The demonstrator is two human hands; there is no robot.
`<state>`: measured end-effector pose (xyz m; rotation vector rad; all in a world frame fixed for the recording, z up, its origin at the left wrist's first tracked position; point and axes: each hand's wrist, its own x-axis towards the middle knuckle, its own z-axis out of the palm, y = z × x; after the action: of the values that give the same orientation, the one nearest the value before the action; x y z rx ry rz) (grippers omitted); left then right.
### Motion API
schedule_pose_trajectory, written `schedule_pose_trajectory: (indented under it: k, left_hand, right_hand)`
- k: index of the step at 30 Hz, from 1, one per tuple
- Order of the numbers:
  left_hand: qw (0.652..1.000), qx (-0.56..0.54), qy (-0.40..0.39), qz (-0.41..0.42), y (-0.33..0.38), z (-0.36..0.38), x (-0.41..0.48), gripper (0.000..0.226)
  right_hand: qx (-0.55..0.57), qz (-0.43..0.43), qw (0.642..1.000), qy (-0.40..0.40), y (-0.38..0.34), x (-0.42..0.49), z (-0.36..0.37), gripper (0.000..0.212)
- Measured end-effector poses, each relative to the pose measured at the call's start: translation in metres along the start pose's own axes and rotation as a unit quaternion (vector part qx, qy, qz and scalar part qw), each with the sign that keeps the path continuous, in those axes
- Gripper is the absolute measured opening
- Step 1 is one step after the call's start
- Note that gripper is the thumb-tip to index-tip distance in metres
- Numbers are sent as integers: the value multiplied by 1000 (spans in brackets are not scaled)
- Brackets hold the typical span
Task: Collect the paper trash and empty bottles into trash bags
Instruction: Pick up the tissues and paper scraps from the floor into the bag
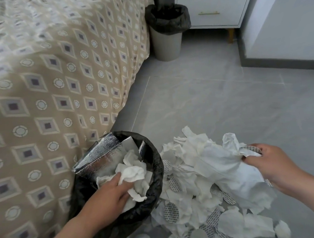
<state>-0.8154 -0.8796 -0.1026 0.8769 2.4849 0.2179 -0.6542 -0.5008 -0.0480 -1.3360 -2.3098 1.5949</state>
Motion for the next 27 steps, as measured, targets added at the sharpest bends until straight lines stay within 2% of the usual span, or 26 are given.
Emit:
schedule_pose_trajectory:
  k: [5,10,15,19,21,24,27]
  left_hand:
    - [999,13,52,-3,0,-20,-26,63]
    - [987,15,142,-73,-14,-29,-46,85]
    - [970,-30,170,-172,-18,-22,-55,63]
    - [965,-45,201,-165,-37,-13,-54,62]
    - [961,-70,223,-149,-46,-6,-54,63]
    - [955,-106,243,-134,-50,1,-55,59]
    - [957,-106,236,-131,-58,13,-52,57]
  right_hand:
    - [55,-51,997,-34,-48,-7,12,29]
    - [154,-130,972,-122,-118,-34,45,23]
    - [273,-126,925,-232,-167,-62,107,24]
    - [316,-99,908,-258,-176,-61,166,31]
    - [304,-82,914,-254,-166,-60,193,35]
    - [230,-62,941,-239,-138,-56,226,30]
    - [82,-120,966,-215,-112,-49,241,26]
